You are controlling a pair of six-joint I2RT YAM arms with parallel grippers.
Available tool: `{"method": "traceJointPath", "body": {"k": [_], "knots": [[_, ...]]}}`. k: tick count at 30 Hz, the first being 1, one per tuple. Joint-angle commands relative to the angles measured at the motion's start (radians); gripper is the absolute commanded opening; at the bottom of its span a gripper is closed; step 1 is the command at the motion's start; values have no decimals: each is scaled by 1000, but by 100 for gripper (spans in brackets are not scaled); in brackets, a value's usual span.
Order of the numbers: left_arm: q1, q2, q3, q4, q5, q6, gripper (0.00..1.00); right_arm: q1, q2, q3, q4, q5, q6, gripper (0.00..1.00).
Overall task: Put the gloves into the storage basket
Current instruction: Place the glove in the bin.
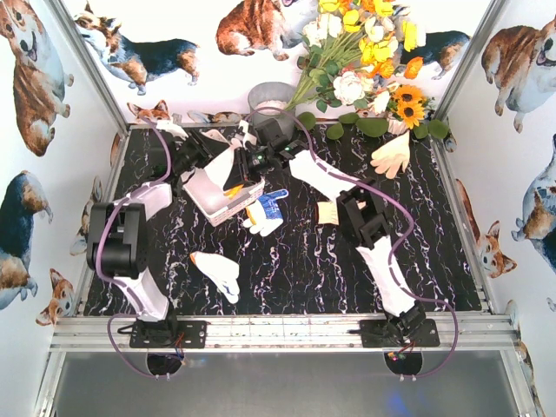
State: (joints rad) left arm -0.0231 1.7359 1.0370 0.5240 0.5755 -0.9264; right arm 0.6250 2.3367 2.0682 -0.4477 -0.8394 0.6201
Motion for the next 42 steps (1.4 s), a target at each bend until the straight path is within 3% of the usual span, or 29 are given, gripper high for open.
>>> {"method": "traceJointPath", "body": {"k": [1, 8, 14, 35, 38, 42], "knots": [[13, 53, 72, 9, -34, 131, 0, -20, 116, 172, -6, -33, -25, 0], [25, 121, 105, 0, -82, 231, 0, -22, 266, 340, 11, -13, 24, 0], [28, 173, 166, -109, -143, 306, 0, -25, 377, 436, 74, -22, 89, 0], [38, 327, 233, -336, -314, 394, 0, -24, 477, 451, 35, 5, 132, 0], [37, 336, 236, -373, -337, 411, 0, -24, 475, 452, 16, 7, 133, 6], [37, 348, 237, -402, -351, 428, 0, -24, 474, 463, -37, 32, 121, 25]]}}
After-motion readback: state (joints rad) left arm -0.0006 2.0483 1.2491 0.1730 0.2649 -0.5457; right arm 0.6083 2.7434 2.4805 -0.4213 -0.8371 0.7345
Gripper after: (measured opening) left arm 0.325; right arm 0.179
